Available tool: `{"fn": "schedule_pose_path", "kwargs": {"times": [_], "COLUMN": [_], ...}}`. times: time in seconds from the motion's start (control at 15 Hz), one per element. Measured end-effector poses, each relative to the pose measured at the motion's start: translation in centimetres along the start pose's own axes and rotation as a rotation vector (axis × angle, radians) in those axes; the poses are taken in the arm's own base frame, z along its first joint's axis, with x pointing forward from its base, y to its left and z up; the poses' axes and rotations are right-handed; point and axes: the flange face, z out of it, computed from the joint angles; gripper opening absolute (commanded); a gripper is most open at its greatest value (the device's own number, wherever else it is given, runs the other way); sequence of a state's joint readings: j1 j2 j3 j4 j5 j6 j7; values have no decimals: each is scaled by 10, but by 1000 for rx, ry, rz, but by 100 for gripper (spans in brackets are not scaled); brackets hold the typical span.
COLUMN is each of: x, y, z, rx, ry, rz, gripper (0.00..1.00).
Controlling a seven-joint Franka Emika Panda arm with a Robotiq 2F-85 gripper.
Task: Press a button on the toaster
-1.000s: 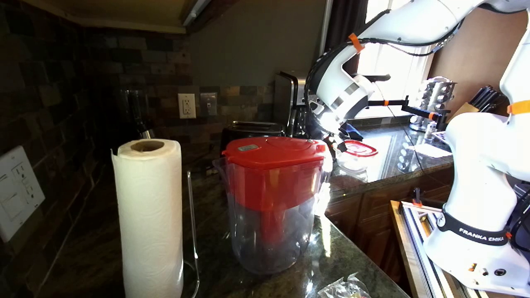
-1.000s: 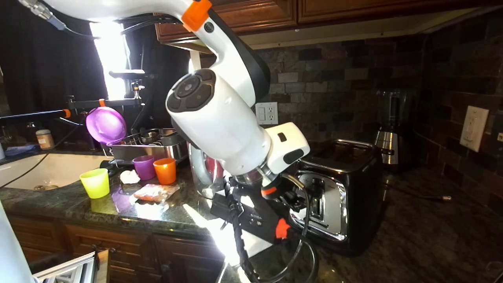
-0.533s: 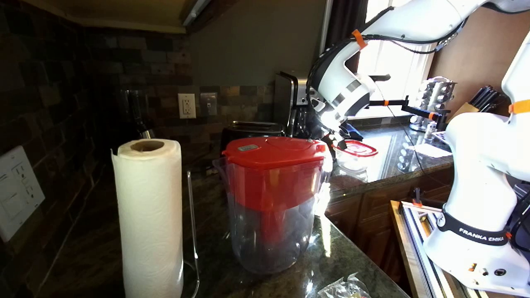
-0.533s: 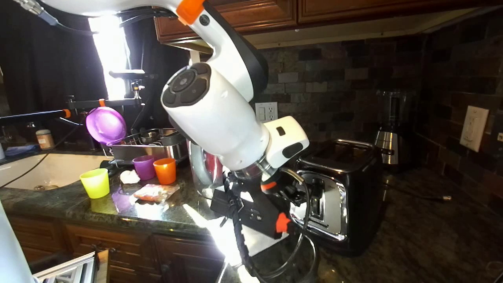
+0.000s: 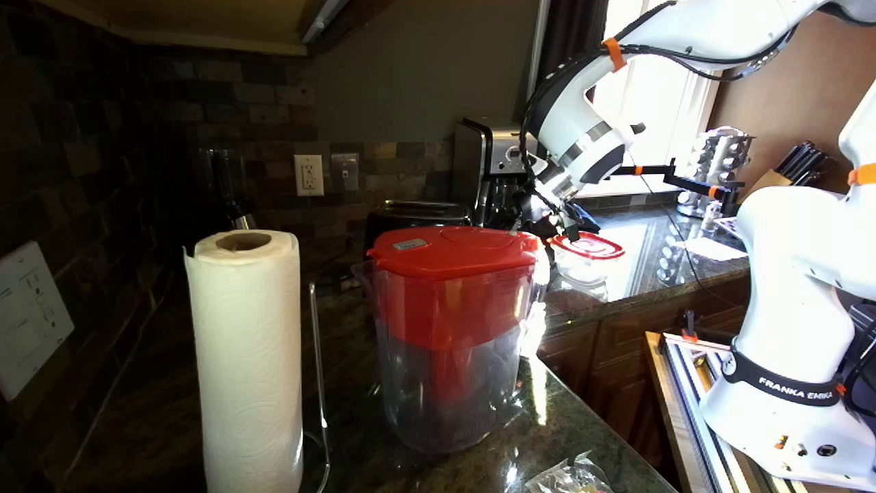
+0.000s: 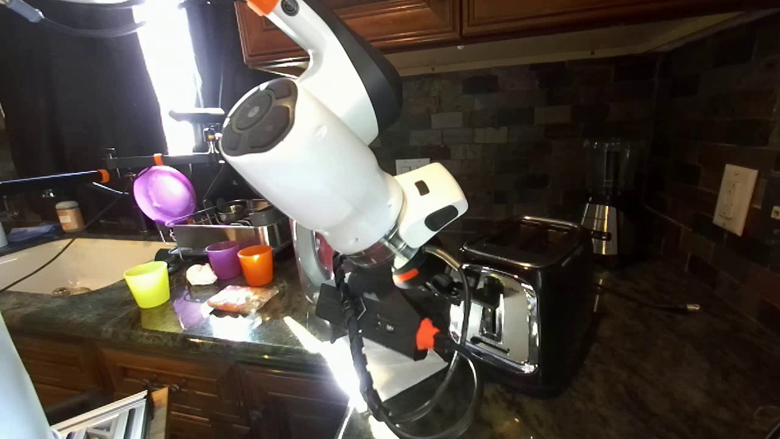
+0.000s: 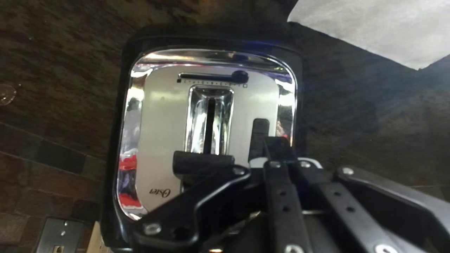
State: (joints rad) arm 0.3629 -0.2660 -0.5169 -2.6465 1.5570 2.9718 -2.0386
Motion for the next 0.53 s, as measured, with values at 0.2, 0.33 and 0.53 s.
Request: {"fn": "schedule_pose_path", "kwargs": {"times": [0.2,0.33,0.53], "x": [-2,-3,-5], "y": [-1,-4,-9], "z": [-10,-17,-27], "rx": [-29,-51,-76], "ry": [0,-3,-4], "rz": [8,7,5], "gripper": [33,49,70]}}
